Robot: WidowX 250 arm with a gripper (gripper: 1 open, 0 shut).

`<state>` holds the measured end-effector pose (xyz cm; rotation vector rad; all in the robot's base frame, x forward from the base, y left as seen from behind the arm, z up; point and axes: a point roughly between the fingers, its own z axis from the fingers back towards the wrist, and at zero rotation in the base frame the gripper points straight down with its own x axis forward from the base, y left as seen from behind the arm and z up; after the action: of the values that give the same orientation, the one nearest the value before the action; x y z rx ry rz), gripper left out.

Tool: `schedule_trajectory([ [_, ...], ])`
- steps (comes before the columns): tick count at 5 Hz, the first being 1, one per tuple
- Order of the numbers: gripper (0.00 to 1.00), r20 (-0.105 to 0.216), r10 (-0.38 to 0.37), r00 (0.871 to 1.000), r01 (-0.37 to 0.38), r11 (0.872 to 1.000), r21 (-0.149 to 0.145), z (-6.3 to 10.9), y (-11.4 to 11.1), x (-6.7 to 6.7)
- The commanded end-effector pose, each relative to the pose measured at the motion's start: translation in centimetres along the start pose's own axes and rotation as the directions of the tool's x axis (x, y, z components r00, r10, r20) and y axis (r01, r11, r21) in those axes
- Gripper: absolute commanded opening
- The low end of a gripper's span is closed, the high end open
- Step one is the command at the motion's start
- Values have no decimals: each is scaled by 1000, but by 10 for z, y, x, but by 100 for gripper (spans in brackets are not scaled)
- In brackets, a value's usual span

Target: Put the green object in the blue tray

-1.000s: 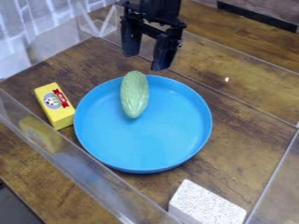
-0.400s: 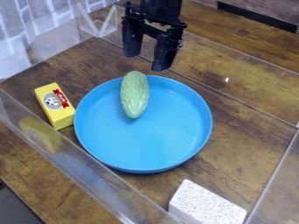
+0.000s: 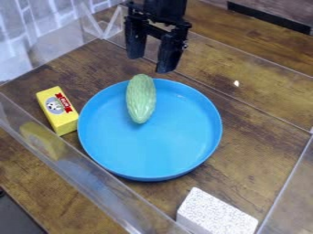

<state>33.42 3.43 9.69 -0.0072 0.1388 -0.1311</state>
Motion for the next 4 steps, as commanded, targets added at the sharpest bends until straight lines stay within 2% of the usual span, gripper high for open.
schedule_trajectory([
  [1, 100, 81, 14, 997, -15, 1000, 16, 25, 7, 5],
  [2, 100, 82, 12, 997, -14, 1000, 16, 26, 7, 5],
  [4, 100, 43, 29, 999, -29, 999, 15, 4, 7, 5],
])
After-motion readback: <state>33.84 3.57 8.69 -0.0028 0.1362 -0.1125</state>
